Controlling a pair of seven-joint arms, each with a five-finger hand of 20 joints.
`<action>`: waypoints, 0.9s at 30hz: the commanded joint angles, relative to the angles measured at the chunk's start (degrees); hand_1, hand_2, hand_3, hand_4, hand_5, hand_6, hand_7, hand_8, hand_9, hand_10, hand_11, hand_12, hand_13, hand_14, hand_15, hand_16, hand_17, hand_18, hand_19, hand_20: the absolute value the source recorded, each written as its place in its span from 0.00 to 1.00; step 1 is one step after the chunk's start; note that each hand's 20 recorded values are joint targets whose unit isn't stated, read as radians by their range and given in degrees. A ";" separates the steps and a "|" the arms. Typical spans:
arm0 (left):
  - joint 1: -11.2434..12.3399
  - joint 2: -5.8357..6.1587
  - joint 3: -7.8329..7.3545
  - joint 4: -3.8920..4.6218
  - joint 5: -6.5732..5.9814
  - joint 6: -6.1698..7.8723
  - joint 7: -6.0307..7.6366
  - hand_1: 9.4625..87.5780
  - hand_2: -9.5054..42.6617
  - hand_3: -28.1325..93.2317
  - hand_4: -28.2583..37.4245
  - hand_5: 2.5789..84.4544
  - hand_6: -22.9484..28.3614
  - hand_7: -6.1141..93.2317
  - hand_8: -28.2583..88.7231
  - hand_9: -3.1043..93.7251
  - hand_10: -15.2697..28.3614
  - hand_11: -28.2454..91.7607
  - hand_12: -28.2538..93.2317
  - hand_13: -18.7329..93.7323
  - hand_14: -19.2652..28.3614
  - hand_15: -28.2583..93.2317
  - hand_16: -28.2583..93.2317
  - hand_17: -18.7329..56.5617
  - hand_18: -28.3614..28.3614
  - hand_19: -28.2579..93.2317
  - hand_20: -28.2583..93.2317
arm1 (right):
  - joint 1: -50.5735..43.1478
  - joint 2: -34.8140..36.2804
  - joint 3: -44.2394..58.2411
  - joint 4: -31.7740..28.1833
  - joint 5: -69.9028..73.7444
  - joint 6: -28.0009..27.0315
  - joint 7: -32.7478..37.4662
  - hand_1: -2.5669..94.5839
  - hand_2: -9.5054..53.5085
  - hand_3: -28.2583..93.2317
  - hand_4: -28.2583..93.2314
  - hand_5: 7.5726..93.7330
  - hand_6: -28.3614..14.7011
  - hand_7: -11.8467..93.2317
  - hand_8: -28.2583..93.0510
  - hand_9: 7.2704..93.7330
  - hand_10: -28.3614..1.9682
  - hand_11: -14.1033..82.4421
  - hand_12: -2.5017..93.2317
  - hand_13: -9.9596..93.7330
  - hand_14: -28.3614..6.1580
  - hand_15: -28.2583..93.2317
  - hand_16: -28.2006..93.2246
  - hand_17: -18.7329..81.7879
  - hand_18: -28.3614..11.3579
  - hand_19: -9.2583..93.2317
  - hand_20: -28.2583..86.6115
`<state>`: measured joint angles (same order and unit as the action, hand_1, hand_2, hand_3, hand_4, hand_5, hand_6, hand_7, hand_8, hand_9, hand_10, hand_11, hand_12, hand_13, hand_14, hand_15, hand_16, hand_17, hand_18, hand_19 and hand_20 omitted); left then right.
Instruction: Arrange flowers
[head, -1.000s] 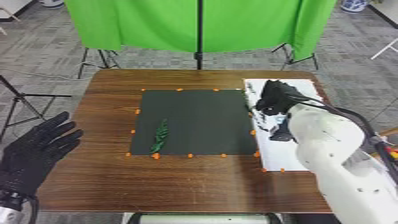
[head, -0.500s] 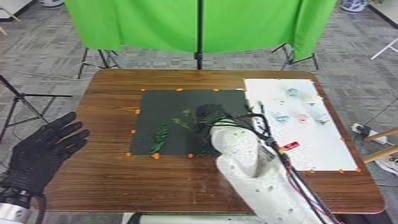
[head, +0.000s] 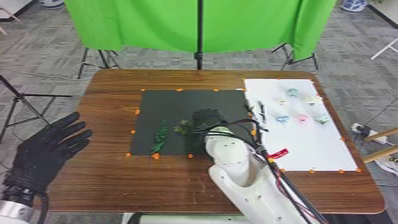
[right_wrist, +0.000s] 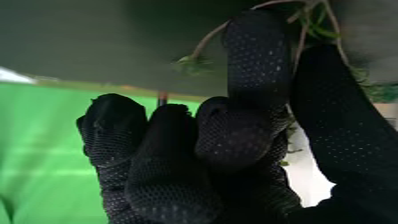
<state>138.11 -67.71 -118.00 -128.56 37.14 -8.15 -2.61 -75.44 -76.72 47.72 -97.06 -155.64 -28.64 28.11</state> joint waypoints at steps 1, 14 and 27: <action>-0.25 0.27 0.59 0.63 0.12 -0.17 -0.96 0.19 0.15 0.82 0.07 0.41 0.49 0.27 0.15 0.32 0.62 0.44 0.35 0.37 0.71 0.51 0.23 0.10 0.87 0.59 0.29 | -1.66 -3.93 0.96 -1.01 7.73 -7.26 4.21 0.32 0.08 0.91 0.02 0.98 0.68 0.57 0.10 1.00 0.72 0.80 0.27 1.00 0.70 0.86 0.45 0.71 0.14 1.00 0.67; -1.02 0.63 1.07 1.04 0.08 -0.43 -1.73 0.19 0.16 0.82 0.07 0.41 0.49 0.27 0.15 0.32 0.62 0.44 0.35 0.37 0.71 0.51 0.23 0.10 0.87 0.59 0.29 | -0.98 -6.68 3.67 0.37 12.19 -6.49 9.89 0.21 0.28 0.86 0.02 1.00 0.67 0.55 0.13 1.00 0.74 0.83 0.23 1.00 0.74 0.90 0.39 0.76 0.12 1.00 0.69; -1.21 0.89 1.49 1.15 -0.02 -0.22 -2.02 0.19 0.16 0.82 0.07 0.40 0.49 0.27 0.15 0.32 0.62 0.44 0.35 0.37 0.71 0.51 0.23 0.10 0.87 0.59 0.29 | -1.82 -9.84 6.72 -0.22 22.13 -10.46 15.14 0.20 0.32 0.85 0.02 1.00 0.66 0.55 0.14 1.00 0.74 0.84 0.22 1.00 0.76 0.91 0.37 0.78 0.12 1.00 0.69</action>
<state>136.69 -66.88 -116.92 -127.85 37.11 -8.22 -3.82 -76.19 -84.57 53.71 -97.36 -135.81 -37.13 41.18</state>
